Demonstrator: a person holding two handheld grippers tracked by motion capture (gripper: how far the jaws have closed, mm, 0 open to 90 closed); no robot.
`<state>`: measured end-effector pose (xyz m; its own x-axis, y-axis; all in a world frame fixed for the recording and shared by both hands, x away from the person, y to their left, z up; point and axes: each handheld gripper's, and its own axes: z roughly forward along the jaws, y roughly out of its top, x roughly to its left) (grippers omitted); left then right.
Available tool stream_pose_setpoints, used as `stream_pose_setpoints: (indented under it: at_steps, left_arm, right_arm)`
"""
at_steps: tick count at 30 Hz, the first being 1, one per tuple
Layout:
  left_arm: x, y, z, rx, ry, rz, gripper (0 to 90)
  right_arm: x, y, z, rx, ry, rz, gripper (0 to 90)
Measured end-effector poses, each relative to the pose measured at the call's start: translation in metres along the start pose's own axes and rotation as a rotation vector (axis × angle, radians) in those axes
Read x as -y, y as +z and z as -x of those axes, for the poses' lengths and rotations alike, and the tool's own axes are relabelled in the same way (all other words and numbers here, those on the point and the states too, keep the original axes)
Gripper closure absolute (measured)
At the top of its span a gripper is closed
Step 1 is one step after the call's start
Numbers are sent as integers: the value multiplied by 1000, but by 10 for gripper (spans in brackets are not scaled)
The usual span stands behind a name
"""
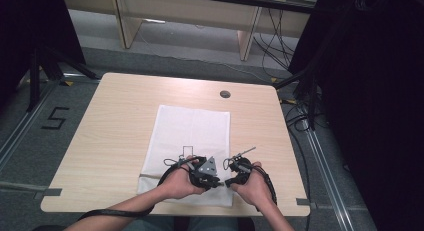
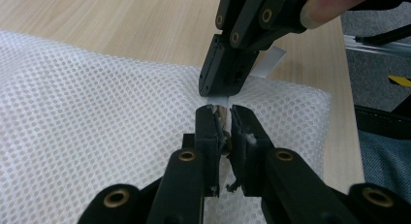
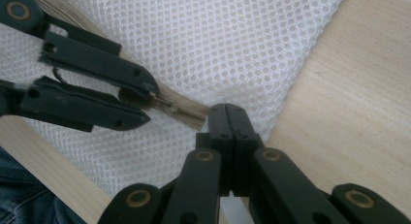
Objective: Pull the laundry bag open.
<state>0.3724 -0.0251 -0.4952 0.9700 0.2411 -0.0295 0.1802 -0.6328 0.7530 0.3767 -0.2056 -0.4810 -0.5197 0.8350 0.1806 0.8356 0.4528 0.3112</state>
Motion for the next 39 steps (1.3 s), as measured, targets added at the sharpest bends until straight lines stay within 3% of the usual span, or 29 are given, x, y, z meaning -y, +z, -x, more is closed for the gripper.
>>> stream_pose_setpoints:
  at_steps: [2,6,9,12,39]
  left_arm:
    - [1,0,0,1,-5,4,819]
    - [1,0,0,2,-12,6,818]
    - [1,-1,0,2,-10,2,819]
    - [1,-3,0,6,-13,0,819]
    - [3,-14,-1,-3,-8,7,819]
  right_arm:
    - [0,0,1,-7,-32,13,900]
    - [0,0,0,2,-2,0,900]
    - [0,0,0,0,-18,8,900]
    - [0,0,0,1,0,-2,900]
    - [0,0,0,6,-9,2,900]
